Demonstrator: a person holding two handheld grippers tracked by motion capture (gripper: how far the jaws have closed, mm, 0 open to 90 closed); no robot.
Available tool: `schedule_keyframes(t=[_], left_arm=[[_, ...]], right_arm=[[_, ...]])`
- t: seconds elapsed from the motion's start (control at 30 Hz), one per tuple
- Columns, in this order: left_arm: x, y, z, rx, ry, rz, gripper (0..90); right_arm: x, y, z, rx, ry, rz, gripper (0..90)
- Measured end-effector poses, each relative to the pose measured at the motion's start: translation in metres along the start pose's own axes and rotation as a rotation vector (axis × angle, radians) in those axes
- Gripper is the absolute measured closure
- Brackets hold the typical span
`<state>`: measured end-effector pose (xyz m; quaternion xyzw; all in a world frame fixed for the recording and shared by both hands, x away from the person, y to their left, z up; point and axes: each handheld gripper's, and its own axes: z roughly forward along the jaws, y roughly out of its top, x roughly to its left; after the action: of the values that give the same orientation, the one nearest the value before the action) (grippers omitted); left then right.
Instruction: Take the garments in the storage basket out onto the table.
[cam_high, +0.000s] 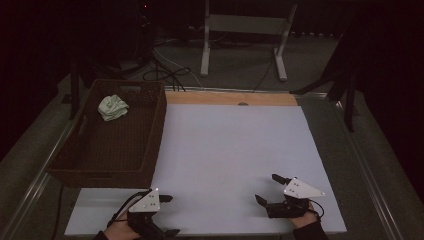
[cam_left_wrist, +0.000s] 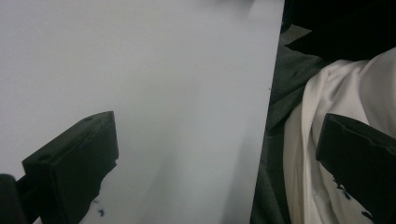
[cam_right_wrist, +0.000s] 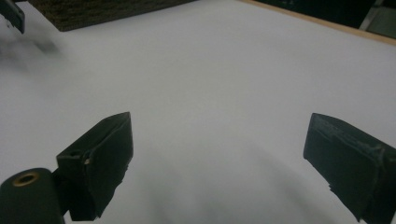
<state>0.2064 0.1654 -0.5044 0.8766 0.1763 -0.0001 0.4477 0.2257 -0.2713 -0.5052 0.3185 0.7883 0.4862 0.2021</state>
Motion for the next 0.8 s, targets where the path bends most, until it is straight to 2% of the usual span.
schedule_keyframes(t=[0.13,0.27,0.4,0.5,0.8], left_arm=[[-0.0005,0.0016,0.0011,0.006,-0.002,0.004,0.0],[-0.0014,0.003,0.0012,0.004,-0.011,0.003,0.0],[-0.0009,0.0029,0.0009,0.005,-0.014,-0.002,0.0],[-0.0008,0.0035,0.0009,0.009,-0.02,-0.009,0.0],[-0.0033,0.0088,0.0038,0.034,-0.041,-0.005,0.0]], right_arm=[[0.0016,-0.0003,0.0007,0.012,-0.01,-0.002,8.6],[0.0001,0.0002,0.0008,0.01,-0.002,0.029,8.6],[0.003,0.0,0.0024,0.02,0.005,0.009,8.6],[0.0077,0.0008,0.0025,0.022,0.006,-0.027,8.6],[0.01,0.0025,0.0002,0.01,0.01,-0.03,8.6]])
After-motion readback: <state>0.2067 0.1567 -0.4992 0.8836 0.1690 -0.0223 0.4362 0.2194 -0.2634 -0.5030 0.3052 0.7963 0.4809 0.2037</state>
